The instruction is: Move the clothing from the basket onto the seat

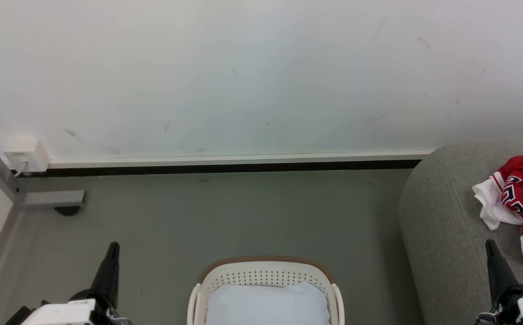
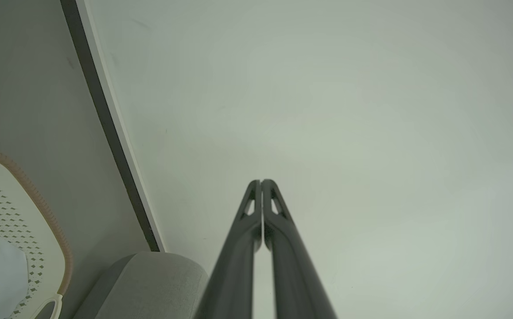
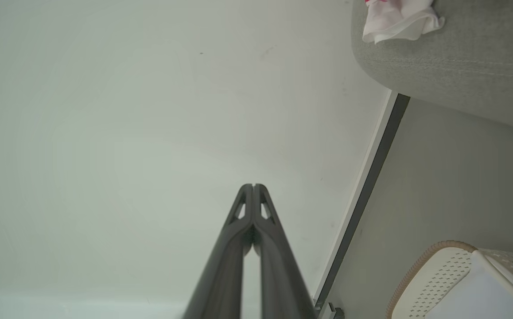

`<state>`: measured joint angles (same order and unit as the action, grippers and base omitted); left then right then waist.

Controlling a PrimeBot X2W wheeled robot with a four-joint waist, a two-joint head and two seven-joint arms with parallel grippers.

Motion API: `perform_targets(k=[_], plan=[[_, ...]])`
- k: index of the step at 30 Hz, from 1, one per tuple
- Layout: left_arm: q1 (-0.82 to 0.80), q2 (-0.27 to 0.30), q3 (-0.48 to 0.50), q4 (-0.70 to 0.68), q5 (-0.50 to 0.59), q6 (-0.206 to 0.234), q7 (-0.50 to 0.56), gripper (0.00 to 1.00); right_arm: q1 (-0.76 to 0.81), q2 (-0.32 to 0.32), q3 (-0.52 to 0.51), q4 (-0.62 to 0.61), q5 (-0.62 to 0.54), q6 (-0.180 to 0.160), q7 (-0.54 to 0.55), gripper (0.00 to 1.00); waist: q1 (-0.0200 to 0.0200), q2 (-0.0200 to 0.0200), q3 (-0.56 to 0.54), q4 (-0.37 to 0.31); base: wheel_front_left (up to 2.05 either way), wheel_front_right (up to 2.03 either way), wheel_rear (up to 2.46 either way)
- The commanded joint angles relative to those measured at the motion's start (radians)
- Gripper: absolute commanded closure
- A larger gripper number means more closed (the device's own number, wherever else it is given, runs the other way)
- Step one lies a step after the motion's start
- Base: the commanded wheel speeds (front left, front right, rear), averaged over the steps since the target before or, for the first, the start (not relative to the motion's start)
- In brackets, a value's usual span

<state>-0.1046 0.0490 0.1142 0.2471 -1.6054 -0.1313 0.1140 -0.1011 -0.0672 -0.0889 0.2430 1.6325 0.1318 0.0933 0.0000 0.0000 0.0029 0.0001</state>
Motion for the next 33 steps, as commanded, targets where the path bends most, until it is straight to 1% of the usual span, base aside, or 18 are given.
perform_targets(k=[1, 33], plan=[[-0.009, 0.002, 0.002, -0.003, -0.013, 0.001, 0.004, 1.00, -0.011, -0.002, -0.003, 0.002, 0.001, -0.002, 0.003, 1.00, 0.0000, 0.0000, 0.000, 0.000, 0.00, 0.00, 0.00], [-0.009, 0.002, 0.002, -0.003, -0.013, 0.001, 0.004, 1.00, -0.012, 0.004, -0.011, 0.003, -0.007, -0.002, 0.011, 1.00, 0.0000, 0.0000, 0.000, 0.000, 0.00, 0.00, 0.00]])
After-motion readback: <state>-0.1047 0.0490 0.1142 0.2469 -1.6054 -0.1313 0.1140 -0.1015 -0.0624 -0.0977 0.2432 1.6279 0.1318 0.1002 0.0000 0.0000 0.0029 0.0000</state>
